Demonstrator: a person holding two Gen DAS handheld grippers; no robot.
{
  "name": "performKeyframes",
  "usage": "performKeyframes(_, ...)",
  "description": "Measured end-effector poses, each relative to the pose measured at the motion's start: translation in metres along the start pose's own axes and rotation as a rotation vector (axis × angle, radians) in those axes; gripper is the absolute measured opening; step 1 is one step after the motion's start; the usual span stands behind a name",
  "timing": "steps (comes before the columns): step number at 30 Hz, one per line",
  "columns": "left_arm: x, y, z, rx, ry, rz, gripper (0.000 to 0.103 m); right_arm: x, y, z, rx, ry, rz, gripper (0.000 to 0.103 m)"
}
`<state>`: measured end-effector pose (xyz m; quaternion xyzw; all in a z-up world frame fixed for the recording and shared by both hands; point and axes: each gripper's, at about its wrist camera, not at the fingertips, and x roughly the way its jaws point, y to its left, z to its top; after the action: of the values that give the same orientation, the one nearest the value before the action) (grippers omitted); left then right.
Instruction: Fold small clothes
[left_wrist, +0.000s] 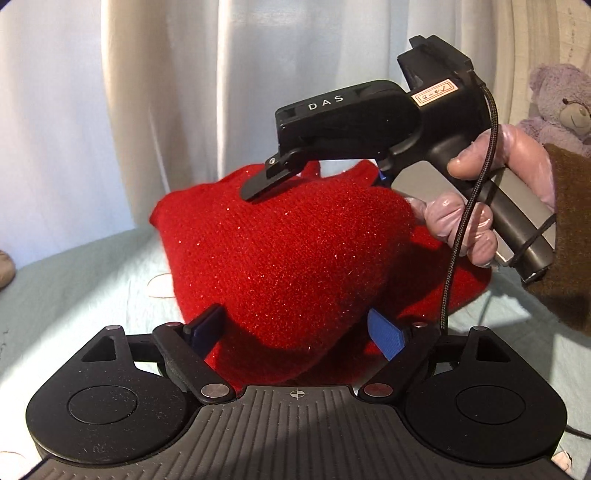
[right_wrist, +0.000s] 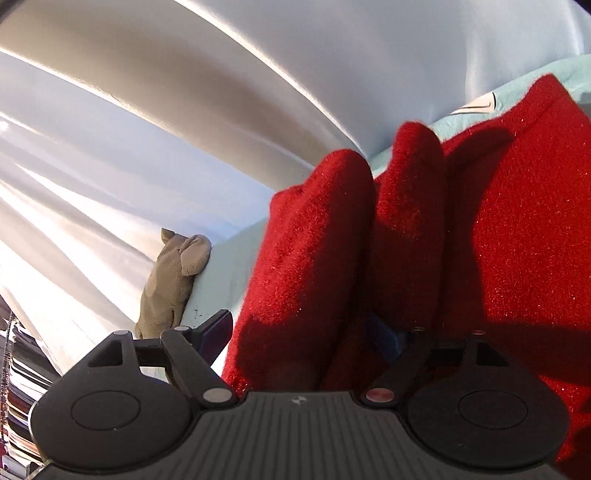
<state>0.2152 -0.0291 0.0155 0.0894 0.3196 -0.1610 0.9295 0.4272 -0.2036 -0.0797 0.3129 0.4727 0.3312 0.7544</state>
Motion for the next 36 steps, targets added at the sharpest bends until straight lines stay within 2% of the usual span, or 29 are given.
performKeyframes(4, -0.007, 0.003, -0.005, -0.017, -0.001, -0.020, 0.088, -0.004, 0.002, 0.008, -0.004, 0.012, -0.042, 0.080)
performKeyframes(8, -0.007, 0.004, -0.011, -0.011, 0.014, -0.013, 0.088, -0.022, 0.004, 0.000, -0.068, -0.030, -0.167, 0.083)
performKeyframes(11, -0.004, 0.004, -0.009, -0.017, 0.013, -0.015, 0.089, -0.027, 0.007, -0.009, -0.094, -0.028, -0.231, 0.098)
performKeyframes(13, -0.001, 0.003, -0.007, -0.022, 0.013, -0.017, 0.090, -0.027, 0.002, -0.011, -0.078, -0.014, -0.211, 0.098)
performKeyframes(16, 0.000, 0.001, -0.009, -0.009, 0.016, -0.007, 0.091, -0.027, -0.013, -0.007, 0.011, -0.018, -0.132, 0.099)
performKeyframes(20, -0.002, -0.004, -0.010, 0.003, 0.018, 0.004, 0.092, -0.012, -0.005, -0.002, -0.029, 0.002, -0.109, 0.098)
performKeyframes(22, -0.003, -0.004, -0.010, 0.001, 0.022, 0.015, 0.092, -0.003, 0.001, -0.003, -0.064, 0.001, -0.093, 0.080)
performKeyframes(23, -0.004, -0.003, -0.011, 0.000, 0.027, 0.025, 0.092, 0.005, 0.007, -0.004, -0.101, -0.001, -0.112, 0.055)
performKeyframes(24, -0.005, -0.002, -0.012, -0.004, 0.034, 0.037, 0.091, 0.007, 0.011, -0.005, -0.134, -0.002, -0.128, 0.039)
performKeyframes(26, -0.006, 0.004, -0.014, -0.038, 0.058, 0.054, 0.090, 0.004, 0.026, -0.010, -0.247, -0.039, -0.179, 0.032)
performKeyframes(27, -0.004, 0.009, -0.016, -0.065, 0.078, 0.061, 0.085, 0.000, 0.037, -0.012, -0.320, -0.067, -0.209, 0.029)
performKeyframes(28, 0.000, 0.015, -0.017, -0.092, 0.097, 0.071, 0.080, -0.006, 0.048, -0.014, -0.383, -0.101, -0.233, 0.028)
performKeyframes(30, 0.005, 0.026, -0.017, -0.159, 0.132, 0.081, 0.076, -0.024, 0.063, -0.016, -0.462, -0.160, -0.243, 0.027)
performKeyframes(32, 0.005, 0.037, -0.015, -0.250, 0.139, 0.037, 0.071, -0.043, 0.073, -0.021, -0.525, -0.219, -0.266, 0.025)
performKeyframes(33, 0.005, 0.042, -0.014, -0.292, 0.141, 0.004, 0.065, -0.051, 0.074, -0.023, -0.545, -0.242, -0.280, 0.021)
performKeyframes(36, 0.007, 0.040, -0.011, -0.299, 0.142, -0.015, 0.064, -0.074, 0.064, -0.030, -0.565, -0.308, -0.350, 0.015)
